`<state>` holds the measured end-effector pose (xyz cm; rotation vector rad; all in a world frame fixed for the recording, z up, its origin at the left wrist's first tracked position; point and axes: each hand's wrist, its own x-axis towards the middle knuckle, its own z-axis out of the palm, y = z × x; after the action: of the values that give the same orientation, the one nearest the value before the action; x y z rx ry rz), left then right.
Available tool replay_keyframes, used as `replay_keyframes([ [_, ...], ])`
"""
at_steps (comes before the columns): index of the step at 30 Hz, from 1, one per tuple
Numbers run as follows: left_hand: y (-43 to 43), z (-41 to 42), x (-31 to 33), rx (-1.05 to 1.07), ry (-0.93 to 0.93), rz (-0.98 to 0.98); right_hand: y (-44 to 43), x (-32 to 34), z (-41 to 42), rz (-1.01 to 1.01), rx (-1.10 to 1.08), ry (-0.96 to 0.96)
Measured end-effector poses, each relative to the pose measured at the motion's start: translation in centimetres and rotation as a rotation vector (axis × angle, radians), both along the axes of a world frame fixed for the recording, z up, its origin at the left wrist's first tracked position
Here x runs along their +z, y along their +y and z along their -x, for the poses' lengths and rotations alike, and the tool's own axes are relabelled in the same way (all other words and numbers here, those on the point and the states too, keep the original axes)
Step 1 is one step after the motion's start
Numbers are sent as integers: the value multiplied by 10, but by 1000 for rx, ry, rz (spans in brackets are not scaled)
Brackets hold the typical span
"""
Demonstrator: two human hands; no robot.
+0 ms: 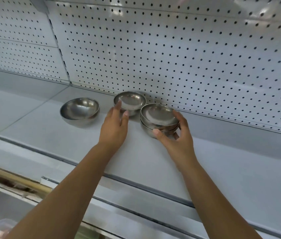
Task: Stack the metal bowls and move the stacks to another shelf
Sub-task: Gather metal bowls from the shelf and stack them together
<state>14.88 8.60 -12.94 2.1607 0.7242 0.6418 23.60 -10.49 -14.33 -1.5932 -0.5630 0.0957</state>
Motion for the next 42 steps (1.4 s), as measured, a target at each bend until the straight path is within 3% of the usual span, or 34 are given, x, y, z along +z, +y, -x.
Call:
replay_keyframes([
  [3, 12, -13, -6, 38, 35, -18, -1, 0, -4, -29, 5, -10],
  [16, 14, -8, -5, 161, -181, 2, -2, 2, -1, -47, 67, 67],
  [24, -10, 3, 17, 1, -464, -86, -3, 1, -3, -46, 38, 115],
  [33, -20, -3, 31, -259, -298, -92, -3, 1, -2, -63, 29, 107],
  [42, -28, 2, 27, -258, -231, -20, -4, 5, 0, -43, 23, 92],
])
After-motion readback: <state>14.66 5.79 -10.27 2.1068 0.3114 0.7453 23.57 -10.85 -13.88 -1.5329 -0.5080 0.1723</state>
